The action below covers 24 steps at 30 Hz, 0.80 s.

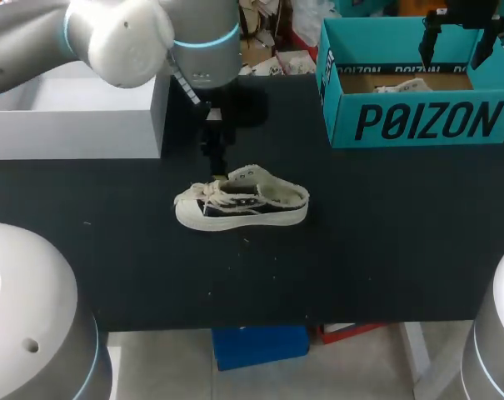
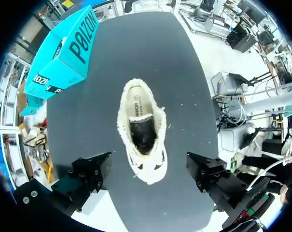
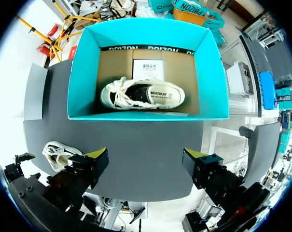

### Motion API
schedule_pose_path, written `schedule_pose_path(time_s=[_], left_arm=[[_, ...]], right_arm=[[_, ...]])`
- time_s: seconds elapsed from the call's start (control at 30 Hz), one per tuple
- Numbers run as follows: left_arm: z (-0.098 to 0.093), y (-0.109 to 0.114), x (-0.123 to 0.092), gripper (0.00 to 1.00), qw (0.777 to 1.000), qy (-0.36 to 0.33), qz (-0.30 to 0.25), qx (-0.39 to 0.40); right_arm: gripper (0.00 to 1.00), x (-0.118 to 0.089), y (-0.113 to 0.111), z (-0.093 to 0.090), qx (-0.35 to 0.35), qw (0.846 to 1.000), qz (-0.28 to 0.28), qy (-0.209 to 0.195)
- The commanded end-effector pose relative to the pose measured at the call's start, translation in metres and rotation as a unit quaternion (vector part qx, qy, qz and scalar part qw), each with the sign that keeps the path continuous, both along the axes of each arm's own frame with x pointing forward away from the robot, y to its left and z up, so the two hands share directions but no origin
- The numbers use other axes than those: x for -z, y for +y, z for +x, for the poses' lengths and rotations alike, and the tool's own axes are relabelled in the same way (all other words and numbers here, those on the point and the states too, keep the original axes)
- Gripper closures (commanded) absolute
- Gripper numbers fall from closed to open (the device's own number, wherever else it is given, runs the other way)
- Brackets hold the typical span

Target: Take the shoe out of the shoebox, open the shoe tongue, remove and reinsert the insole, then place the shoe into the shoebox

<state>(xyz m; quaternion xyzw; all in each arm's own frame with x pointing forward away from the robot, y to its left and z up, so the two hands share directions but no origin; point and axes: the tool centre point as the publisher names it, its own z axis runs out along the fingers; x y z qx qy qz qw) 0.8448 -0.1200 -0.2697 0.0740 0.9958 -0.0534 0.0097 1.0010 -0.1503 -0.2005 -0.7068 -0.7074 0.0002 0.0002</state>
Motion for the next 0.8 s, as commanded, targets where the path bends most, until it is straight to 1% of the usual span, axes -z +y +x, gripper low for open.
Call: schedule_pose_path(time_s=[0.03,0.07,0.13,0.23,0.33,0.47,0.63,0.8], left_arm=[[-0.006,0.051,0.004,0.00,0.994,0.011,-0.111,0.008],[-0.007,0.055,0.005,0.00,0.992,0.011,-0.123,0.012],[-0.007,0.063,0.006,0.00,0.991,0.021,-0.131,-0.005],[-0.006,0.073,0.010,0.00,0.986,0.039,-0.161,-0.018],[-0.005,0.080,0.011,0.00,0.979,0.050,-0.197,-0.019],[-0.005,0.084,0.009,0.00,0.972,0.050,-0.228,-0.008],[-0.006,0.089,0.006,0.00,0.972,0.038,-0.234,-0.003],[-0.008,0.101,0.007,0.00,0.973,0.033,-0.228,-0.013]], right_arm=[[0.00,0.000,0.000,0.000,0.000,1.000,0.000,0.000],[0.00,0.000,0.000,0.000,0.000,1.000,0.000,0.000],[0.00,0.000,0.000,0.000,0.000,1.000,0.000,0.000],[0.00,0.000,0.000,0.000,0.000,1.000,0.000,0.000],[0.00,0.000,0.000,0.000,0.000,1.000,0.000,0.000],[0.00,0.000,0.000,0.000,0.000,1.000,0.000,0.000],[0.00,0.000,0.000,0.000,0.000,1.000,0.000,0.000],[0.00,0.000,0.000,0.000,0.000,1.000,0.000,0.000]])
